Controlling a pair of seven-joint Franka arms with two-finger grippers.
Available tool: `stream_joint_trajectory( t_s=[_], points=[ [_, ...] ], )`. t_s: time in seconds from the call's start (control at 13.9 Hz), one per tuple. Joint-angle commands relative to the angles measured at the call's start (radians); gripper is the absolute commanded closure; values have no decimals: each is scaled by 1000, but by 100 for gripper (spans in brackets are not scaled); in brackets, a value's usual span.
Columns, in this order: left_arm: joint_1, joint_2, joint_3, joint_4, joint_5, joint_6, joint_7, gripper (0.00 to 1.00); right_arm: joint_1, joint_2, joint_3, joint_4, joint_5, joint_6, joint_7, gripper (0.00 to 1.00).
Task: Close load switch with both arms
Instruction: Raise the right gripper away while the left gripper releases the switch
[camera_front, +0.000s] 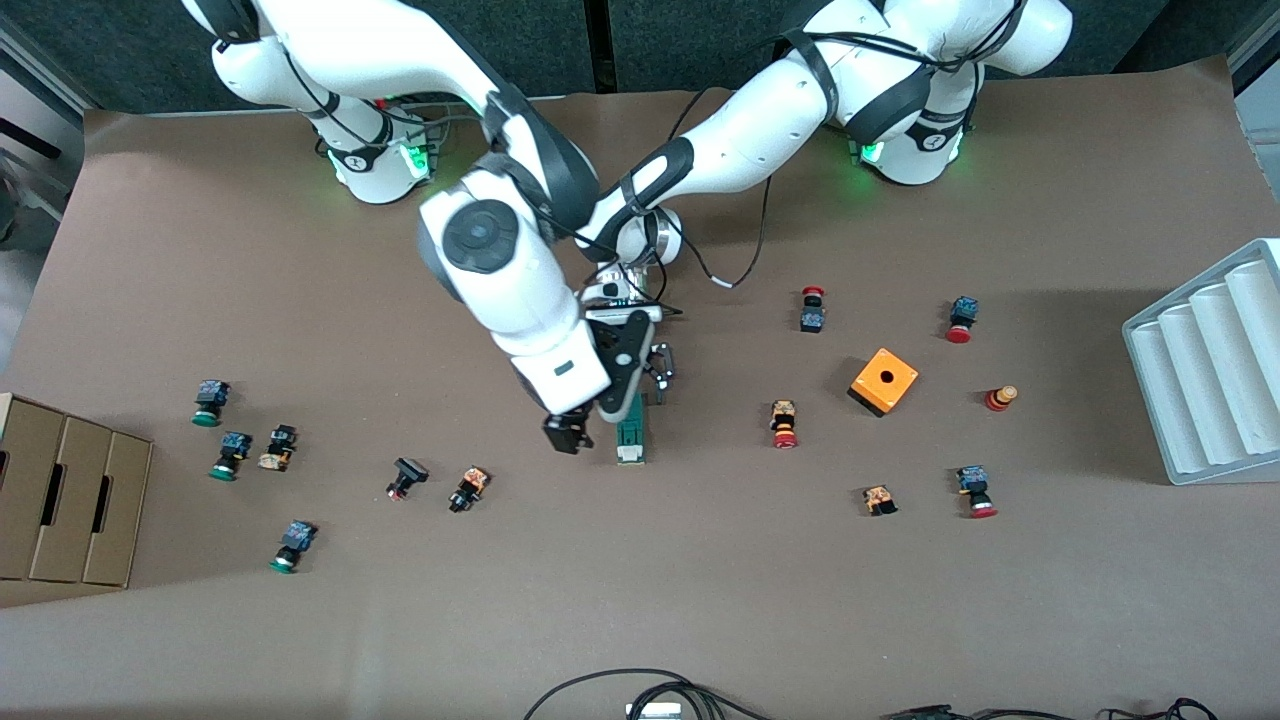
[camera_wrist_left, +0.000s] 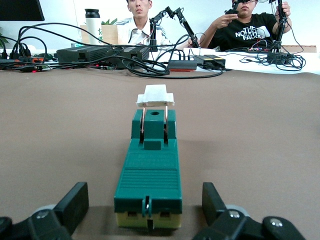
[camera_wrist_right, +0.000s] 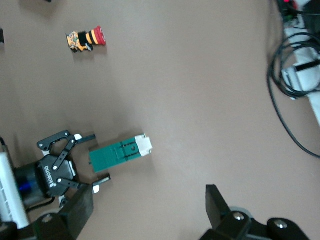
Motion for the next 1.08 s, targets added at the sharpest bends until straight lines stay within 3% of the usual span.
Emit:
stream_joint_trajectory(
  t_s=[0.0, 0.5, 0.79, 1.01],
  points=[
    [-2, -18, -2, 9, -54, 2, 39, 0, -41, -93, -7, -14, 25, -91, 25, 0],
    [24, -119, -17, 30, -312, 113, 384, 0, -225, -209, -10, -15, 28, -235, 116, 0],
    [42, -233, -17, 32, -577, 178, 657, 0, -355, -245, -13, -15, 46, -336, 153, 0],
    [89, -317, -27, 29, -801, 230, 969, 0, -460, -258, -16, -20, 40, -439, 250, 0]
  ],
)
